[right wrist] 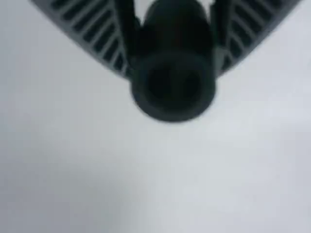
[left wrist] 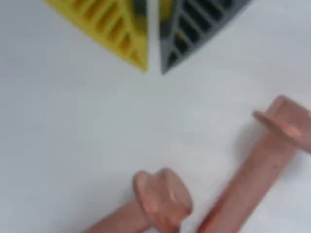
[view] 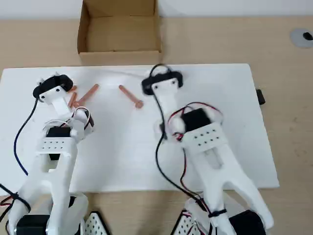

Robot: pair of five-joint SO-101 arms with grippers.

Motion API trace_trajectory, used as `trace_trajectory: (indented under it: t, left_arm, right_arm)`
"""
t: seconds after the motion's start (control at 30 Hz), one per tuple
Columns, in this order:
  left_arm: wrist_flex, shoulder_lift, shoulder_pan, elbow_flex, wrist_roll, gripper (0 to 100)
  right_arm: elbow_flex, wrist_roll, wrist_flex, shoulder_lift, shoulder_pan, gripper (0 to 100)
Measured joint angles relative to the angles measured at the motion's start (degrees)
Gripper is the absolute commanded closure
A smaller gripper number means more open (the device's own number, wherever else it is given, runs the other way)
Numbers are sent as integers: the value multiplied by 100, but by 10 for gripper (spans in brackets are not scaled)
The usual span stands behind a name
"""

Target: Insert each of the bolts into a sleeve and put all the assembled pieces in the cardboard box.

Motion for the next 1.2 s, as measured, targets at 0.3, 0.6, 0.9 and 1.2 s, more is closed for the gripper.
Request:
trace_trajectory:
  t: [0.3,0.6,0.9,1.2]
  left_arm:
    - [0,9,0,-176,-589,963]
    - [607,1336,-457,-2295,-1108,929]
    - [1635,2488,70,-3587,-2075,926]
    - [1635,2532,-484,-3587,-3798,926]
  right_arm:
    - [369,334,-1881,0,484,988]
    - [923,334,-2189,0,484,988]
    - [941,334,-2189,0,484,988]
    - [941,334,-2189,0,510,988]
